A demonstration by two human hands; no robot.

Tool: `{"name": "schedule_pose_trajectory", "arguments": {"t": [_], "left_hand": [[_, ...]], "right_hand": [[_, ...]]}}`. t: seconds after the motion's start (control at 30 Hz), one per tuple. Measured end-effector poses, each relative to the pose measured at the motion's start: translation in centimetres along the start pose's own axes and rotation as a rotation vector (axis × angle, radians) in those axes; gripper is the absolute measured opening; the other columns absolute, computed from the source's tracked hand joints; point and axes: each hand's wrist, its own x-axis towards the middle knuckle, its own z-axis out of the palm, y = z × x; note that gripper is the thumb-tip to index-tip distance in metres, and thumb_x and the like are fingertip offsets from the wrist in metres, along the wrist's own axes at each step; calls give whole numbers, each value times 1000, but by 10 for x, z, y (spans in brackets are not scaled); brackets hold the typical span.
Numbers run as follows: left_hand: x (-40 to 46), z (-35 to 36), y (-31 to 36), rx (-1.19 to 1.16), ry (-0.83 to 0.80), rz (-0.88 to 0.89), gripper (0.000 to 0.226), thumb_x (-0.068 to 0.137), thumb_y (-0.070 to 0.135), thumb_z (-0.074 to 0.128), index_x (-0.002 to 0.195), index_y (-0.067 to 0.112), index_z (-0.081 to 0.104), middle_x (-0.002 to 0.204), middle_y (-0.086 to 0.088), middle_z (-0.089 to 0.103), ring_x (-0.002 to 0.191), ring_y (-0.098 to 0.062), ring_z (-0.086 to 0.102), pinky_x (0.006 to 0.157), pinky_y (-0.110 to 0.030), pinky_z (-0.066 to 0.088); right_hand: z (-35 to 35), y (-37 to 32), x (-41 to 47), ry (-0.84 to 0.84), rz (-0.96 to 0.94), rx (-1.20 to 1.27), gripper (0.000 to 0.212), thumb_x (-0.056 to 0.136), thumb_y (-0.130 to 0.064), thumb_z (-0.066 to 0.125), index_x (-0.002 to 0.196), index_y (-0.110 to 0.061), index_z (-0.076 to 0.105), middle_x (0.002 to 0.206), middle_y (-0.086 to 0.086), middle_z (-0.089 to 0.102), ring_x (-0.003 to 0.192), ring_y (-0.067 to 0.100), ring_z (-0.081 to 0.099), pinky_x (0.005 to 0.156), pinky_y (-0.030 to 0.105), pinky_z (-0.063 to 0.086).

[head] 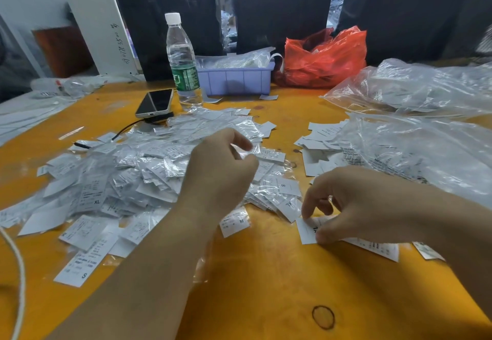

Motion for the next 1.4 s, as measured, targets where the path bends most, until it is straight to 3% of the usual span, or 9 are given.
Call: {"name": "schedule_pose_trajectory", "arguments": {"t": [0.3,0.43,0.57,0.73,0.87,1.1,1.2,1.3,1.4], "left_hand": [[-11,15,5,-7,-290,88,8,86,25,65,78,28,65,50,17,50,49,-3,47,48,-15,31],[-10,12,5,-40,-265,96,13,90,30,60,78,28,65,55,16,55,51,-4,49,47,-15,34],[-9,12,8,-243,-387,-21,35,87,57,48,83,27,66,69,12,56,60,-3,49,60,-27,39],[-14,16,13,-364,-466,-1,34,82,55,57,99,27,67,89,6,68,73,0,58,61,-13,42],[-17,18,13,-362,-336,2,13,96,30,59,91,21,67,87,-7,68,72,-13,60,67,-33,48],[-23,20,19,-283,-170,67,31,96,20,51,107,48,47,72,-9,62,64,-24,59,61,-43,51],[-26,19,23,-258,-225,110,24,92,15,49,93,35,62,65,-8,60,57,-22,55,51,-34,45],[-32,21,29,-241,-350,173,18,84,28,50,79,25,67,62,3,58,53,-5,48,47,-20,35],[-35,22,32,-79,-406,262,30,78,59,58,85,30,64,80,18,59,74,2,53,60,-19,39]], "right_hand": [[2,3,6,112,-27,101,13,82,-28,73,71,-31,66,64,-10,55,58,1,52,52,18,41],[-4,1,8,310,-54,563,14,82,-10,73,73,-19,67,61,-1,61,53,6,53,50,20,41],[-7,1,9,387,49,1039,15,88,-1,62,76,-9,58,50,0,47,36,5,30,35,17,24],[-2,-1,13,339,90,1306,12,87,-2,59,80,-9,53,54,4,44,35,8,23,46,27,10],[5,-3,12,237,101,1410,9,71,-21,69,72,-16,61,60,-1,46,45,7,35,42,21,22],[0,-4,12,337,87,1727,48,69,-40,63,104,-7,60,66,2,45,51,10,37,41,21,26],[2,-6,12,379,36,1741,56,69,-44,62,109,-6,59,72,4,47,57,12,37,46,23,29],[4,-9,14,411,-1,1741,60,71,-48,63,113,-6,58,80,6,50,64,14,45,58,25,39],[6,-9,14,411,7,1738,62,74,-55,59,113,-7,57,85,7,51,73,18,48,69,32,43]]}}
